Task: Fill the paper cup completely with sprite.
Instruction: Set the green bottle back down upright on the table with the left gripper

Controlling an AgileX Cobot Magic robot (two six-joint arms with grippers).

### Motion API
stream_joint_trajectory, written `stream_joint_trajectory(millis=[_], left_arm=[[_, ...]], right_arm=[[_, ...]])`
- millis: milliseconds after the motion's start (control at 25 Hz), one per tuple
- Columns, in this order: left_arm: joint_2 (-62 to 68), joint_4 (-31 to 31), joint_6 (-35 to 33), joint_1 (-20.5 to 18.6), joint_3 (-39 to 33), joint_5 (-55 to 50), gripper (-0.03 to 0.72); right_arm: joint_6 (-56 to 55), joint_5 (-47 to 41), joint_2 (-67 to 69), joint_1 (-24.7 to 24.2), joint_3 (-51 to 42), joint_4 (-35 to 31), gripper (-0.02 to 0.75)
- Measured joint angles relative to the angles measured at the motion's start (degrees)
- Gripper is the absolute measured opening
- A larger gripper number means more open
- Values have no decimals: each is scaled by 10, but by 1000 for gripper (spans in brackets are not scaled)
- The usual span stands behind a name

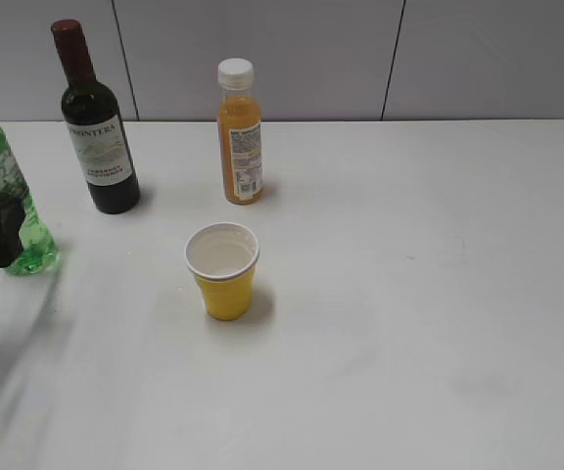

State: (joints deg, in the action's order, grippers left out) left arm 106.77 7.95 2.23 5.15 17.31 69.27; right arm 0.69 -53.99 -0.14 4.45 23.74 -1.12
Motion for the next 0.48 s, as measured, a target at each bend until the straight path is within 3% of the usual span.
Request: stream_joint_trajectory(millis=[480], left_arm=[[-85, -2, -47, 0, -29, 0, 590]], right_arm=[[0, 0, 0, 0, 0, 0, 585]])
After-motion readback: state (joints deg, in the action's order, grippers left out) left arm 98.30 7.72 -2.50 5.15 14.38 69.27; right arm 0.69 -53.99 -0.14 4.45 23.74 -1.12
